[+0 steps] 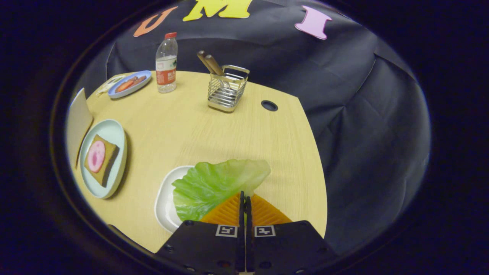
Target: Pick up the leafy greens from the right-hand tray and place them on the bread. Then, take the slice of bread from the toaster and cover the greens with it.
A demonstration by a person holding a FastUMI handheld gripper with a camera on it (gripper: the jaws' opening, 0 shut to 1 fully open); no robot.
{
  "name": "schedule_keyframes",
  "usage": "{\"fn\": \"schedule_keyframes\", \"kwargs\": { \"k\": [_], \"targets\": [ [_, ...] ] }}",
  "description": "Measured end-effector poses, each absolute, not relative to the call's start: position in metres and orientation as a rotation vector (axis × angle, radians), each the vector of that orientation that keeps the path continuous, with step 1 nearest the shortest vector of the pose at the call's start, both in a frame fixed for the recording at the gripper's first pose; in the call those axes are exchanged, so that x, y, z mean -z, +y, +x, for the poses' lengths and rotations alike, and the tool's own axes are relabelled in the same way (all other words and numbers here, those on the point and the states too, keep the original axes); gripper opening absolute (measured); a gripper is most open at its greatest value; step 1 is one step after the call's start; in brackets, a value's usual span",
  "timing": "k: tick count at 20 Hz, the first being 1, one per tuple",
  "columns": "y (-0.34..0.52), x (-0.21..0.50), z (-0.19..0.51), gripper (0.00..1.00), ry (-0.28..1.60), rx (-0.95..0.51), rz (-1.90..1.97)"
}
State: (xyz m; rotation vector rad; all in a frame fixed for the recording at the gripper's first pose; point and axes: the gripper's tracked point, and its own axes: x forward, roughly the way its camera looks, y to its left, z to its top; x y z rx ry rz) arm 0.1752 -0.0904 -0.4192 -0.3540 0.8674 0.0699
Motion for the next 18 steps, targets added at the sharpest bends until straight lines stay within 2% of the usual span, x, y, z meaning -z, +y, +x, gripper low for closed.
{"fn": "schedule_keyframes", "kwargs": {
  "k": [9, 18],
  "targets": [
    [-0.02, 0.328, 0.135, 0.02, 0.739, -0.143, -0.315],
    [0.091, 0.284, 0.089, 0.01, 0.696, -0.171, -0.286]
  ]
}}
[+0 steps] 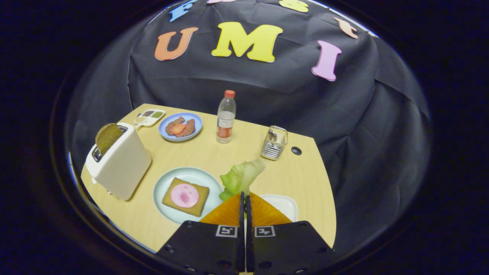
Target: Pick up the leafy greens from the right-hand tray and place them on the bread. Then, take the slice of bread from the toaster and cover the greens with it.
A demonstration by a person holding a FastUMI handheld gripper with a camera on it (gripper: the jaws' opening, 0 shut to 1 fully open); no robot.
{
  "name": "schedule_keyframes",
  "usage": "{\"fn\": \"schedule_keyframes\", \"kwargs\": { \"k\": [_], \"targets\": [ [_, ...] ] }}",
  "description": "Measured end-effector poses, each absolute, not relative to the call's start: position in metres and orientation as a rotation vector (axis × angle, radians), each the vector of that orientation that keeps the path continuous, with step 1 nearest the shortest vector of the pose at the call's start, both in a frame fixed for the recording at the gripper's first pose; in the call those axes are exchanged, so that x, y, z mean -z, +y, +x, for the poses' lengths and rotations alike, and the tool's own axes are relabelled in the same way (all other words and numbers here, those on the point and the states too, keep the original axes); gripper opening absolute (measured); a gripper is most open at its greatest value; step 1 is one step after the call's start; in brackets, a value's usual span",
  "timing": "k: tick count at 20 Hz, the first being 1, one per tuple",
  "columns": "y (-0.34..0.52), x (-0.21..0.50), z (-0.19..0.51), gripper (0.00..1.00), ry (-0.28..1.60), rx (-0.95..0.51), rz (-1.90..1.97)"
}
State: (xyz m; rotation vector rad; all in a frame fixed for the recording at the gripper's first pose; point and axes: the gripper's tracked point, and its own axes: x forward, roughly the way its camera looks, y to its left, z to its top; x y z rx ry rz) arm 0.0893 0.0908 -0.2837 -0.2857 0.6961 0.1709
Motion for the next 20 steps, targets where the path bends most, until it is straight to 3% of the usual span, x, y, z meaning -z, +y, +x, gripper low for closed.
{"fn": "schedule_keyframes", "kwargs": {
  "k": [10, 20],
  "targets": [
    [0.24, 0.307, 0.067, 0.02, 0.745, -0.285, -0.25],
    [0.211, 0.39, 0.104, 0.01, 0.867, -0.191, -0.264]
  ]
}}
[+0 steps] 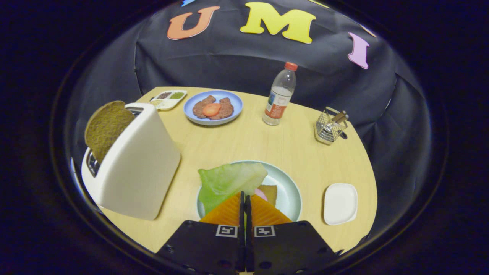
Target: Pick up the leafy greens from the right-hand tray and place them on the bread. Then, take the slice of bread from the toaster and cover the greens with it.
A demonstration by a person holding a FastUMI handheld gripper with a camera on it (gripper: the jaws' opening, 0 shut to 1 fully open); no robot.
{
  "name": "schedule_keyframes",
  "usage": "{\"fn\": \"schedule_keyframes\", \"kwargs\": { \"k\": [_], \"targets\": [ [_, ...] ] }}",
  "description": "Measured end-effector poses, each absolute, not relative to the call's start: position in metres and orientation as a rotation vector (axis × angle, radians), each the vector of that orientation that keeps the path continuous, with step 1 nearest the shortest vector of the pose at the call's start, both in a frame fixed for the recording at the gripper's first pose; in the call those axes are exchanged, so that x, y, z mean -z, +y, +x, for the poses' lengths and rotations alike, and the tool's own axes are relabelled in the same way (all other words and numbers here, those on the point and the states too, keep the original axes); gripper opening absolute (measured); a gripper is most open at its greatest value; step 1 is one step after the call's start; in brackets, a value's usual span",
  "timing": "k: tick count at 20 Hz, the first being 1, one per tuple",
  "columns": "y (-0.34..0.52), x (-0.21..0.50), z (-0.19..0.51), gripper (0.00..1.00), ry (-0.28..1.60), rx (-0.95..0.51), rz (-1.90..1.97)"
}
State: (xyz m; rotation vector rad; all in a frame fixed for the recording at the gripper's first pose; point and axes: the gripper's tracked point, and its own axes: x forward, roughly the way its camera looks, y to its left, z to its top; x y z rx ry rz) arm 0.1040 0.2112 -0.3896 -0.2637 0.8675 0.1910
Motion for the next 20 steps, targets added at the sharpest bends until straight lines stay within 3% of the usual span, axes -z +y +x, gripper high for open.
{"fn": "schedule_keyframes", "kwargs": {
  "k": [9, 12, 15, 20],
  "targets": [
    [0.184, 0.418, 0.119, 0.05, 0.883, -0.17, -0.298],
    [0.181, 0.409, 0.114, 0.29, 0.861, -0.166, -0.3],
    [0.183, 0.395, 0.106, 0.59, 0.838, -0.176, -0.283],
    [0.194, 0.368, 0.086, 0.84, 0.788, -0.187, -0.234]
  ]
}}
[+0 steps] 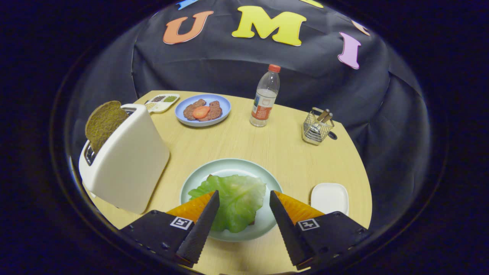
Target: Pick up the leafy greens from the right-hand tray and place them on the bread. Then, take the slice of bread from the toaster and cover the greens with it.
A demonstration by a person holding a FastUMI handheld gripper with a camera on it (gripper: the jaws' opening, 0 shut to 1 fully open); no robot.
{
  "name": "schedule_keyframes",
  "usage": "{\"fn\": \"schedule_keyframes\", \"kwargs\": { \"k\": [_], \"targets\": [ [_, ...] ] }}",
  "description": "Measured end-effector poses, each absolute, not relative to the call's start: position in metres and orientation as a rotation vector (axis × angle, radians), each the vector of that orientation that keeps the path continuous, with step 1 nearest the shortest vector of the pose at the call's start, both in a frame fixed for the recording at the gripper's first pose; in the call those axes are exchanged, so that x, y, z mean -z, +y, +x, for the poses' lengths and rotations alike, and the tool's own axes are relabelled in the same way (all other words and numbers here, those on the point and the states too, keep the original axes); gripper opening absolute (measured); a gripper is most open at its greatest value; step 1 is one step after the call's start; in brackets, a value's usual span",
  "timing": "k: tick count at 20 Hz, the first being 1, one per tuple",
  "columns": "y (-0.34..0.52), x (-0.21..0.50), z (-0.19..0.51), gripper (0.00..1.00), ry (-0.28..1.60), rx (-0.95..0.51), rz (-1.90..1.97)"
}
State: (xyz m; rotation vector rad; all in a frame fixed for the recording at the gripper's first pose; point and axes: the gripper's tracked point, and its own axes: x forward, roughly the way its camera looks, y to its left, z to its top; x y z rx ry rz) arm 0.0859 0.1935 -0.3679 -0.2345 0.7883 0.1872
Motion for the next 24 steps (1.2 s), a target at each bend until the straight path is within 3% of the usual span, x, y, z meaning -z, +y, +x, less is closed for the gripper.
{"fn": "schedule_keyframes", "kwargs": {
  "k": [5, 13, 24],
  "targets": [
    [0.224, 0.333, 0.07, 0.96, 0.743, -0.184, -0.19],
    [0.313, 0.261, 0.054, 0.97, 0.654, -0.282, -0.174],
    [0.407, 0.265, 0.054, 0.96, 0.722, -0.321, -0.154]
  ]
}}
